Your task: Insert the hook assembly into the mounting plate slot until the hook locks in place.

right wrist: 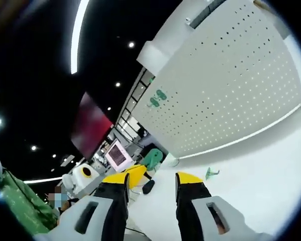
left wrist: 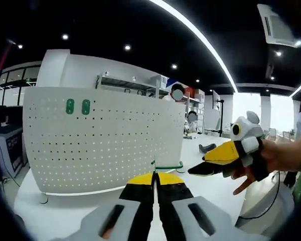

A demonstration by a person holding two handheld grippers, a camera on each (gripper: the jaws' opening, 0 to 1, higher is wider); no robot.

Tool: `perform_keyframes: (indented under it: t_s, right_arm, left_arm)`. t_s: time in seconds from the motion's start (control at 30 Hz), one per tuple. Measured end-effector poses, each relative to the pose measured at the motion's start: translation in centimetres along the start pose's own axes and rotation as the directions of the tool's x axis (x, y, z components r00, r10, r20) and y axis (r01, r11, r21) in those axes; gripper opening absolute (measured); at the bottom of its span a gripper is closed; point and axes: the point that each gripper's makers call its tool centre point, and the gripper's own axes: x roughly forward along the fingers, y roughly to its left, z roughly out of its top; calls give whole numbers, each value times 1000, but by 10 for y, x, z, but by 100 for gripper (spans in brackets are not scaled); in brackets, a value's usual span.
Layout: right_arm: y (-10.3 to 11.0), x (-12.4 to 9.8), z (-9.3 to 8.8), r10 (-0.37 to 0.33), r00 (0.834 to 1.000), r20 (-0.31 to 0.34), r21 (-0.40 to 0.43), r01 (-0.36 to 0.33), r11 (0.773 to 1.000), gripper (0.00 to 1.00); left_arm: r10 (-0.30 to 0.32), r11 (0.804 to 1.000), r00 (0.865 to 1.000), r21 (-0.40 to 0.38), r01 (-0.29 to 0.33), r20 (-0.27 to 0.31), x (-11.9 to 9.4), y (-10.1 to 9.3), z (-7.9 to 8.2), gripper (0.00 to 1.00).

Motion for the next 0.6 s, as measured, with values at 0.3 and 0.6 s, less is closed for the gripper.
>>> perform_keyframes:
  t_s: [0.3,0.6]
  right_arm:
    - [1,0,1,18,1000,19,113,-20,993,27]
    - [1,0,3,23,999,38,193,-30,981,21]
  left_arm:
    - [-16,1000,1000,9,16,8,-1,-8,4,1]
    - [-27,999,1000,23,27,9,-1,-16,4,1]
